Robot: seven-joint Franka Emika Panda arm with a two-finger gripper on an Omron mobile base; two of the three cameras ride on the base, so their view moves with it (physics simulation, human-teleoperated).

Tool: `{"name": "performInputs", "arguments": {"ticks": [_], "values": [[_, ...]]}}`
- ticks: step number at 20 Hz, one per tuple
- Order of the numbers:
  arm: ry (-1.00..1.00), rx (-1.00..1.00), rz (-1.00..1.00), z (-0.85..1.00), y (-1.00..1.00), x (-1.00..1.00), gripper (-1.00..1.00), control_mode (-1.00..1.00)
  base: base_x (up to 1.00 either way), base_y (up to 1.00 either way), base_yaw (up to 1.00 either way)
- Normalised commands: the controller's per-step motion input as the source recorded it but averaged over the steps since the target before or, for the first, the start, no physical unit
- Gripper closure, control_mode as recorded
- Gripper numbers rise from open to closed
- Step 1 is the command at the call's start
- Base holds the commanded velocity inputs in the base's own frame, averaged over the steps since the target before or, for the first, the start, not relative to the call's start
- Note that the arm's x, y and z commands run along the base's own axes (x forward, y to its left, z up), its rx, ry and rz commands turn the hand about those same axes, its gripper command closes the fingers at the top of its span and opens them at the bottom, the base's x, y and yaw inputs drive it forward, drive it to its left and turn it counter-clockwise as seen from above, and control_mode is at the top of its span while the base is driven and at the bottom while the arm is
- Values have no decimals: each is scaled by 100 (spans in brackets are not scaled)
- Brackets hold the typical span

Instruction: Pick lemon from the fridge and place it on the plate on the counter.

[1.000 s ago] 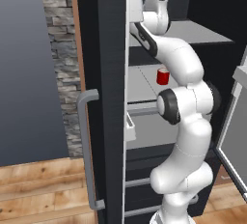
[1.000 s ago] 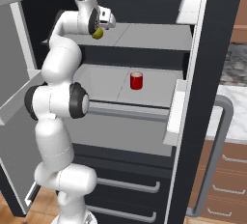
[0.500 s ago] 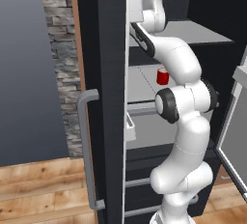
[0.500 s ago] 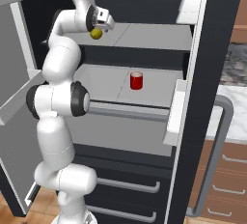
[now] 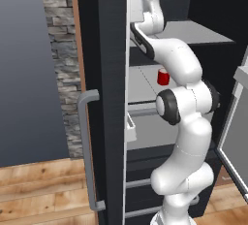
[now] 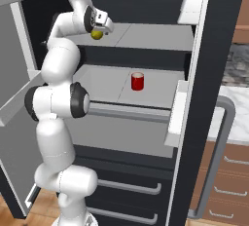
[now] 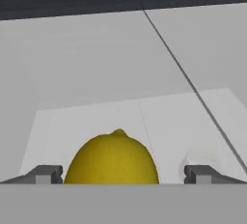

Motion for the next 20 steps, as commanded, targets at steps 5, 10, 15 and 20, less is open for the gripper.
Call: {"name": "performInputs", "arguments": {"ticks": [5,10,15,20], "values": [[4,8,-7,-24,0,-8,100,-100,0,0,0],[1,4,-1,-12,0,-1,100,-100,0,0,0],[-1,0,0,0,-9,0,100,-100,0,0,0],[-21,0,1,0,-66,-23,100,-100,0,0,0]]}}
